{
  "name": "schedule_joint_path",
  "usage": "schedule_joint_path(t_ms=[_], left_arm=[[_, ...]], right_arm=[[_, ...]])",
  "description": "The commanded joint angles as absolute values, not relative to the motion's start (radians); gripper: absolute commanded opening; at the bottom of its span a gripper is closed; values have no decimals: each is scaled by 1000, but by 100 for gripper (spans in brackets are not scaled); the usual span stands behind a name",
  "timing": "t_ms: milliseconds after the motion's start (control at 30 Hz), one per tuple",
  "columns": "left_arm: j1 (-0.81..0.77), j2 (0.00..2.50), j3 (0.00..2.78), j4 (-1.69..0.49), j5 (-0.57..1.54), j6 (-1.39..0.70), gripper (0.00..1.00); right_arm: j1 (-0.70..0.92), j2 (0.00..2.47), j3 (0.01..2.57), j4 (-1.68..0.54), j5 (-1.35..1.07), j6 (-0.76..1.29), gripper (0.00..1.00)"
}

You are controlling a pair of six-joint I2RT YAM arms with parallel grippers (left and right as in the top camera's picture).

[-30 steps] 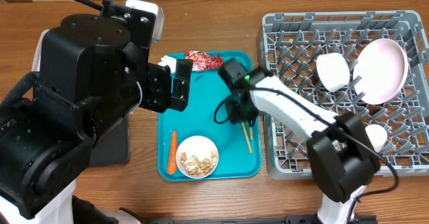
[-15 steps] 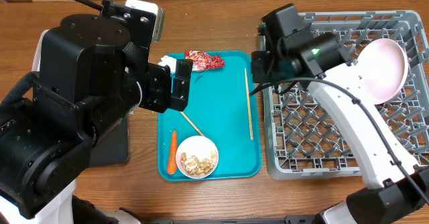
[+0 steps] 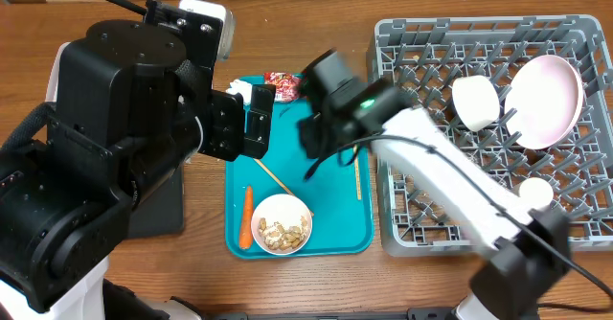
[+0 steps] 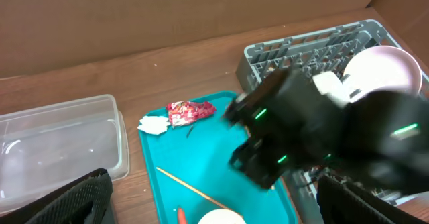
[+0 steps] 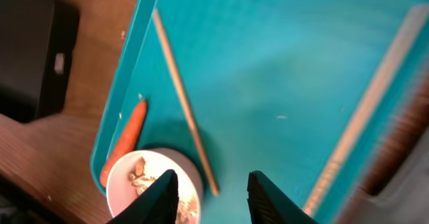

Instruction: Sort waste into correct bins and load items into the dishwasher

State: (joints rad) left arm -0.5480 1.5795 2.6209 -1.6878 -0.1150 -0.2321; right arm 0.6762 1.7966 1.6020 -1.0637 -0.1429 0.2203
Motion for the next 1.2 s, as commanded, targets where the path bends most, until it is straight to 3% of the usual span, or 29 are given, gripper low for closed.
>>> schedule_joint_path(t_ms=[0, 300, 733, 833, 933, 1167], left_arm=[[-543, 1582, 2620, -1689, -107, -221, 100], [-543, 1582, 2620, -1689, -106, -221, 100], [-543, 1582, 2620, -1689, -106, -221, 100], [-543, 1582, 2620, -1689, -106, -221, 100], [-543, 1582, 2620, -1689, -106, -221, 100], [-543, 1582, 2620, -1689, -106, -221, 100]], right_arm=[[733, 1849, 1529, -1013, -148, 210, 37], [901, 1960, 1478, -802, -31, 199, 55], [907, 2129, 1478, -669, 126, 167, 54], [897, 2129, 1478, -660, 126, 167, 46], [895, 2129, 1478, -662, 128, 164, 27], [863, 2125, 1531, -722, 244, 147, 9]])
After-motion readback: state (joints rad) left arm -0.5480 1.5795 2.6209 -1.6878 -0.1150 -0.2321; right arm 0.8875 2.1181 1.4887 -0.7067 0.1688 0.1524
